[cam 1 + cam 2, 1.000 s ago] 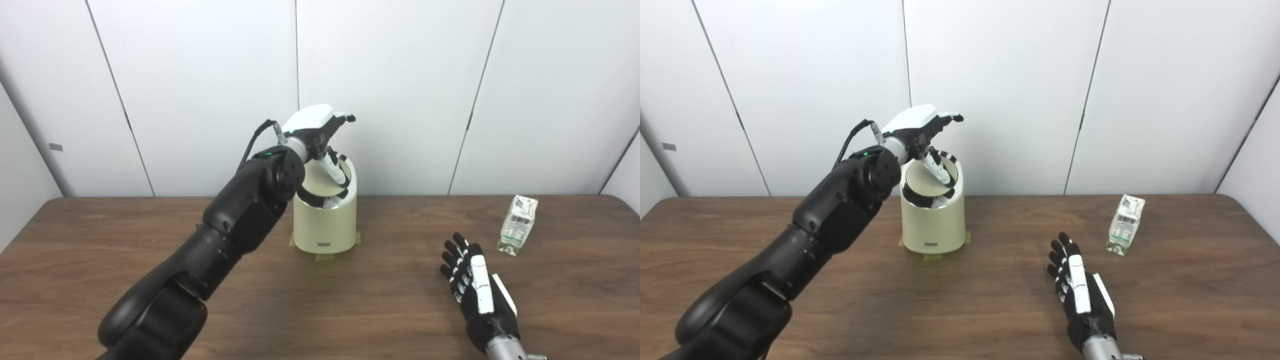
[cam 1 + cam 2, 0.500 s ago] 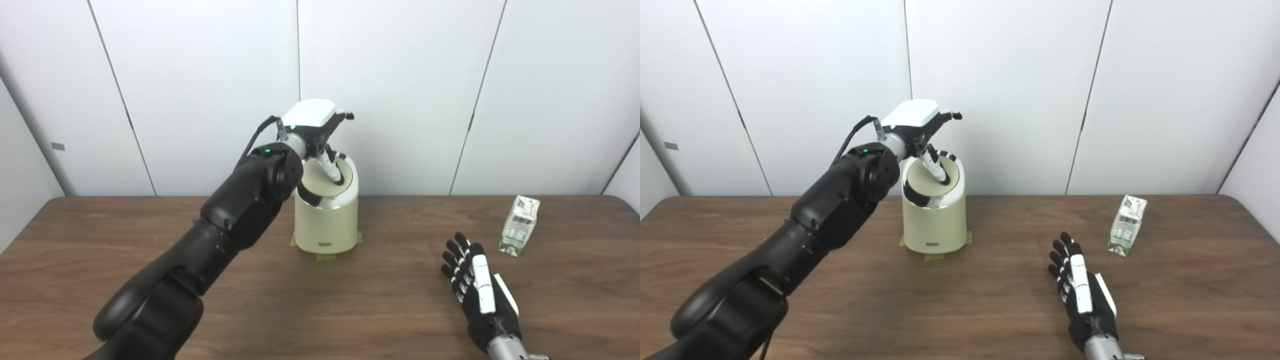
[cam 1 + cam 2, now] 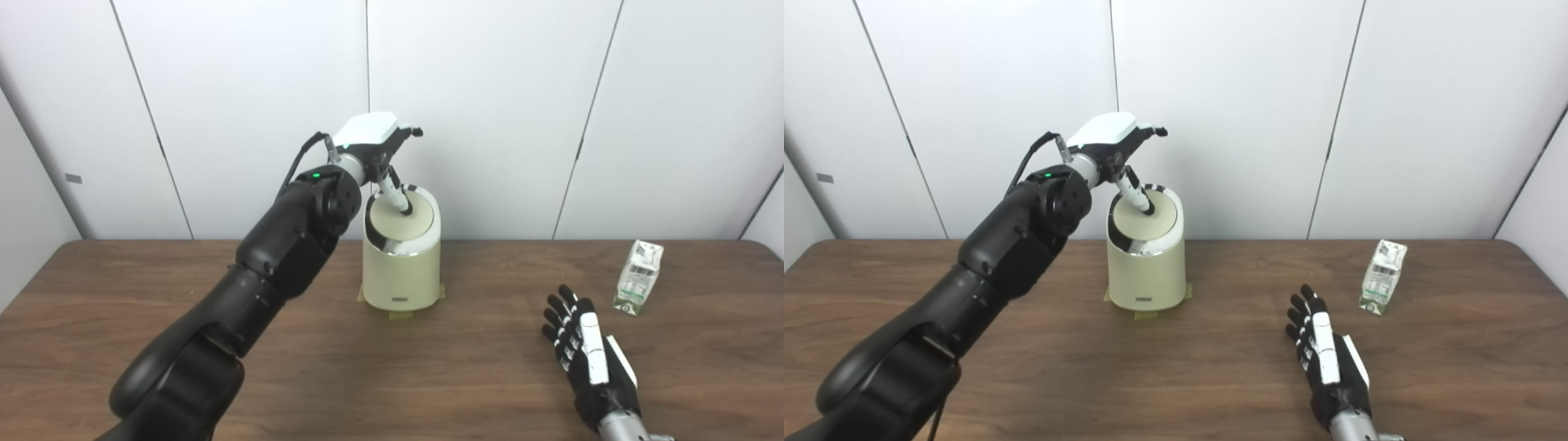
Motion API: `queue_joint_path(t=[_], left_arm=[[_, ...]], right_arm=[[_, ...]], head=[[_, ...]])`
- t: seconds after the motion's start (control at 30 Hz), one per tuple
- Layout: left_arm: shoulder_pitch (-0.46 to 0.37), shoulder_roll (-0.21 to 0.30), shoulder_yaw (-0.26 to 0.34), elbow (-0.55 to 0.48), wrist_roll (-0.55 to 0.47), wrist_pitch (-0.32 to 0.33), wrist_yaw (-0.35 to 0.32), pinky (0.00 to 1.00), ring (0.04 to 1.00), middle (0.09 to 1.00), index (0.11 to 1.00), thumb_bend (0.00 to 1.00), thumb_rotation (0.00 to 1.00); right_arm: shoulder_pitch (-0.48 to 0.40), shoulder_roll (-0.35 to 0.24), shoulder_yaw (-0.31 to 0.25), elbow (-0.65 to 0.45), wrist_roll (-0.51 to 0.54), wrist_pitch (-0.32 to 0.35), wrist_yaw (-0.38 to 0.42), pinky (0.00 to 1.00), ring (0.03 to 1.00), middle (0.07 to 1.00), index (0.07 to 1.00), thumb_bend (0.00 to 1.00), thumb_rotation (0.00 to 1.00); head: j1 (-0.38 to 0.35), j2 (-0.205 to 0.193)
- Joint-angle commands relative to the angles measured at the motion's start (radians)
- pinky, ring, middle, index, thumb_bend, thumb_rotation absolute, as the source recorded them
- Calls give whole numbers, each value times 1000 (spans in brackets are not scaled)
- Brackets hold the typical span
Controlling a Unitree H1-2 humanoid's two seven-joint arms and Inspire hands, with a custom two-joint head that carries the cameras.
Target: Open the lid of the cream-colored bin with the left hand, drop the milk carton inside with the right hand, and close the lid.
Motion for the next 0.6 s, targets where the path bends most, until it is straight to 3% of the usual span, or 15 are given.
queue_joint_path(t=[0.0, 0.2, 0.37, 0.57], left_arm=[[-62, 23, -7, -33, 31, -11, 10, 743, 889, 930, 900, 868, 0], [-52, 30, -56, -31, 74, -33, 9, 714, 826, 877, 886, 893, 0], [-39, 38, -91, -35, 112, -53, 3, 809, 885, 908, 889, 888, 0], [-13, 55, -143, -54, 182, -80, 0, 829, 893, 900, 888, 889, 0]], right_arm=[[-24, -6, 3, -16, -1, 1, 8, 1000, 969, 971, 988, 626, 1000], [-21, -5, 8, -32, -11, 9, 2, 1000, 966, 968, 986, 618, 1000], [-20, -3, 9, -40, -12, 13, 1, 1000, 966, 969, 986, 624, 1000], [-19, 2, 11, -58, -22, 23, -3, 1000, 966, 971, 984, 626, 1000]], head=[[-1, 4], [-1, 8], [-5, 13], [-13, 15]])
